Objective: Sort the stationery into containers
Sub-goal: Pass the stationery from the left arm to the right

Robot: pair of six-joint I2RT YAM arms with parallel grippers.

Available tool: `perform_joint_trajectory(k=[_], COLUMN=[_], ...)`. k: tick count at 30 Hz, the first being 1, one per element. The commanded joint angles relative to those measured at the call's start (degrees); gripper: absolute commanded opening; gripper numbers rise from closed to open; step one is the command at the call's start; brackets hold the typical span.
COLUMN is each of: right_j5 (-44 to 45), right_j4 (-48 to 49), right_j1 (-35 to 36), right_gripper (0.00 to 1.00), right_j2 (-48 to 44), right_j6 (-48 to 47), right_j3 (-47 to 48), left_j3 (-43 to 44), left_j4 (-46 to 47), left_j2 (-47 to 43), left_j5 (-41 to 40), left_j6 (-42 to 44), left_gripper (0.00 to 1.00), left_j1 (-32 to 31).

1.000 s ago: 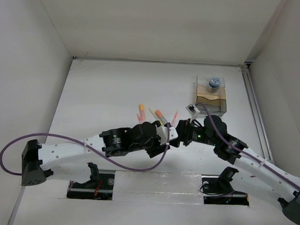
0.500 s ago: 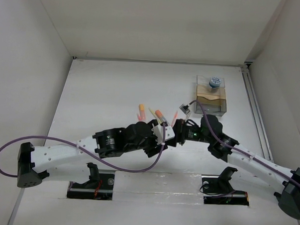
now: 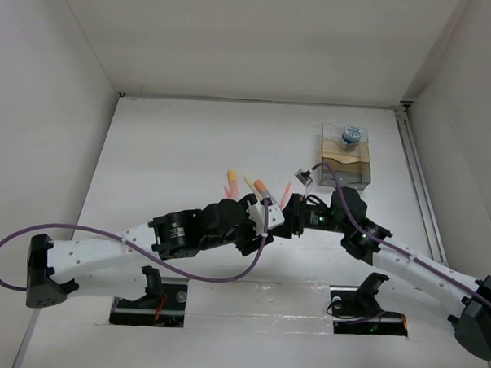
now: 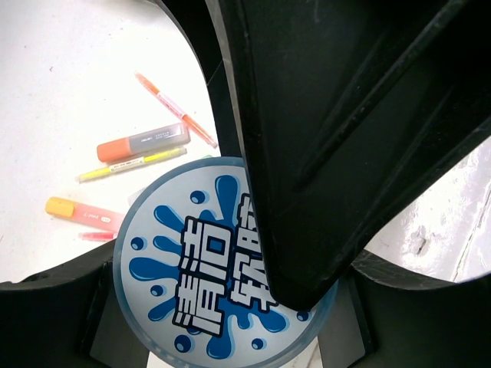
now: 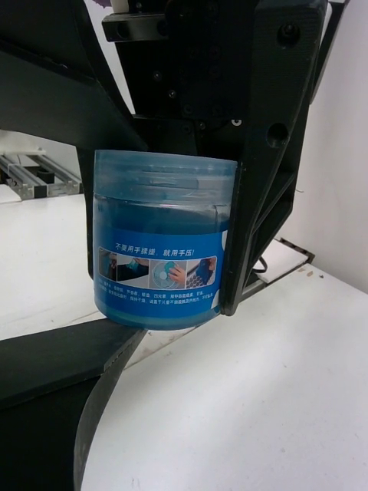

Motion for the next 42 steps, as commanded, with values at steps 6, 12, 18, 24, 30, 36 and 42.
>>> perform_joint_trajectory(k=[6, 12, 18, 24, 30, 36, 42], right_j5=[-1.6, -5.3, -7.6, -9.0, -9.6, -9.6, -10.7], right_j4=[5.7, 22.2, 35.0, 39.0, 44.2, 51.5, 65.0], right_j1=[-0.2, -1.4, -2.7, -2.7, -2.7, -1.4, -0.9], right_gripper=[0.35, 0.06, 0.0, 0.0, 0.0, 0.0, 0.0], right_j2=[-0.9, 1.3, 2.6, 3.6, 6.5, 9.0, 14.0], right_j6=[0.7, 8.9, 15.4, 17.9, 21.0, 24.2, 30.4], right_j3=[-0.2, -5.2, -7.2, -6.7, -7.2, -7.7, -7.7], left_j3=[0.2, 0.7, 0.7, 0.7, 1.8, 2.8, 2.8], left_j4=[3.2, 3.7, 5.8, 6.4, 6.4, 6.4, 8.8], left_j2=[-1.6, -2.1, -4.1, -5.3, -5.3, -5.3, -7.7], left_j5=[-0.5, -1.5, -2.2, -3.2, -3.7, -4.3, -4.3], left_j6=[-0.2, -1.3, -2.5, -3.6, -3.6, -4.2, -4.7], left_gripper=[0.0, 0.0, 0.0, 0.0, 0.06, 0.12, 0.19], left_j1=[-0.3, -0.3, -0.3, -0.3, -0.3, -0.3, -0.3])
